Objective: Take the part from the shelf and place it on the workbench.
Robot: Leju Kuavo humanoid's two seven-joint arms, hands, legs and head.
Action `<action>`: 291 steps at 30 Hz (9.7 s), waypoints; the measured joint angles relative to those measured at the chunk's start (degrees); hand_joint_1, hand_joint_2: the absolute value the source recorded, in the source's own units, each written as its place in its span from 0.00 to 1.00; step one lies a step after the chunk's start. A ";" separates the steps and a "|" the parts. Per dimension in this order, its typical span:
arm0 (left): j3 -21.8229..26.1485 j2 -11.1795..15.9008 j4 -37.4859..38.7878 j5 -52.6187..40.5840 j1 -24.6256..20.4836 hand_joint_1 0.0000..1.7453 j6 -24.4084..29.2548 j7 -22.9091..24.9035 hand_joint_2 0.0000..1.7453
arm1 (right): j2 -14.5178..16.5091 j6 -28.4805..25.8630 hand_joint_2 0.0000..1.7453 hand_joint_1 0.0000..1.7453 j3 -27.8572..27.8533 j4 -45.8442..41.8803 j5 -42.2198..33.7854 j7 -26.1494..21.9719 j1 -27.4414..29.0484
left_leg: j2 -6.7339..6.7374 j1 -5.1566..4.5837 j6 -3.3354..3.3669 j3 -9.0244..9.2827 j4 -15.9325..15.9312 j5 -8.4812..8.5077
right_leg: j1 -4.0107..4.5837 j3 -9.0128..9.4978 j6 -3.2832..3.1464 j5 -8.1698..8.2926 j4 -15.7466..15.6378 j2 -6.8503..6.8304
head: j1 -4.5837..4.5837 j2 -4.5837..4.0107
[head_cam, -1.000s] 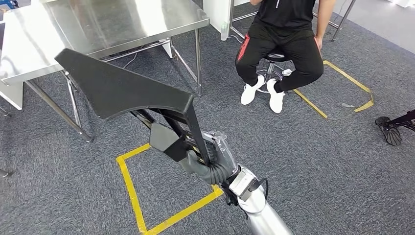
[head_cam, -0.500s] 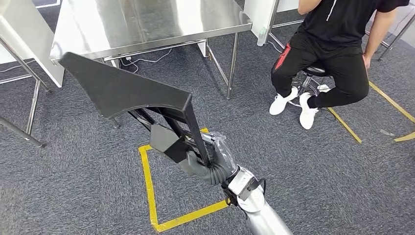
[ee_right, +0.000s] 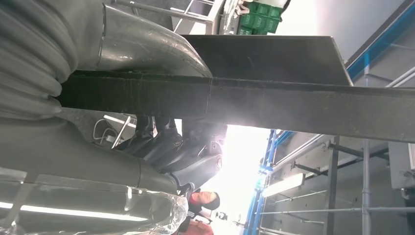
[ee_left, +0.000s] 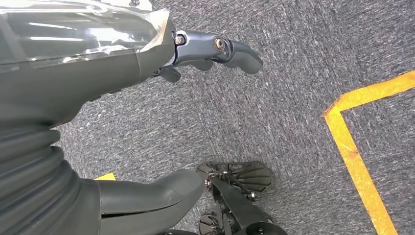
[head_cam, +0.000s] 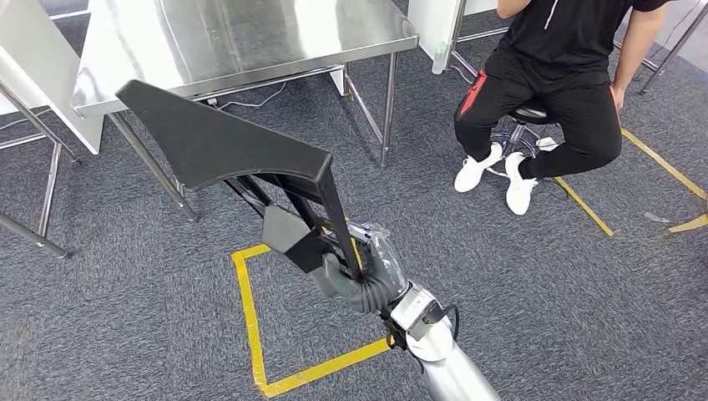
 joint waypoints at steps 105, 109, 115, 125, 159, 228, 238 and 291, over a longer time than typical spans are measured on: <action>-2.45 -0.62 0.11 1.98 -0.10 0.00 0.83 0.07 1.00 | 0.16 -1.60 1.00 1.00 -0.08 1.81 1.72 0.60 -0.99 | 2.76 -0.71 0.46 5.26 -0.17 -3.27 | 1.27 -4.42 0.76 0.09 2.20 -0.91 | -0.30 -0.07; -2.44 -0.67 0.11 2.16 -0.15 0.00 0.90 0.25 1.00 | 0.25 -1.75 1.00 1.00 0.05 1.96 1.73 0.63 -1.17 | 2.69 -0.89 -0.51 6.24 0.00 -4.51 | 1.24 -2.39 -1.51 2.59 -0.92 -0.72 | -0.46 -0.07; -2.49 -0.59 0.07 2.17 -0.19 0.00 0.88 0.37 1.00 | 0.40 -2.44 1.00 1.00 0.30 2.03 1.52 0.43 -1.43 | 3.23 0.53 -2.90 -3.75 14.07 -7.81 | 0.42 1.59 -2.72 0.60 -2.16 -0.57 | -0.39 -0.07; -2.83 -0.46 0.07 2.04 -0.12 0.00 0.78 0.38 1.00 | 0.36 -2.98 1.00 1.00 0.61 2.25 1.58 0.31 -1.43 | 3.79 1.10 -1.06 -1.25 0.11 1.73 | 0.56 7.07 0.70 -3.83 -1.22 -0.24 | -0.28 -0.07; -4.16 -0.53 0.13 2.65 -0.22 0.00 2.07 0.67 1.00 | -0.75 -14.78 1.00 1.00 0.52 -1.96 21.54 5.32 -0.52 | 3.20 0.13 0.77 1.04 -0.11 0.64 | 0.99 0.18 0.27 -5.13 8.05 -0.26 | 0.15 -0.07; -9.96 -1.18 0.11 1.53 -3.83 0.00 5.13 2.41 0.00 | 7.72 -25.68 0.00 0.00 5.68 64.60 79.52 32.34 -43.27 | 3.34 -0.32 -0.89 3.26 -0.75 -2.39 | 0.48 -1.83 -0.50 2.41 -1.08 -0.43 | 0.13 -0.07; -9.99 -1.35 0.11 2.21 -4.06 0.00 6.39 2.66 0.00 | 9.19 -26.21 0.00 0.00 4.27 64.59 79.25 33.29 -44.17 | 3.33 -0.34 -0.88 3.27 -0.74 -2.40 | 0.46 -1.83 -0.49 2.42 -1.08 -0.43 | 0.13 -0.07; -9.45 -1.27 0.11 9.73 -3.20 0.00 5.87 -8.21 0.00 | -0.55 8.28 0.00 0.00 -16.96 -24.80 -12.22 -4.51 12.45 | 3.31 -0.61 -0.19 3.46 -0.35 -3.04 | 0.16 -1.33 -0.26 2.32 -1.32 -0.46 | 0.13 -0.07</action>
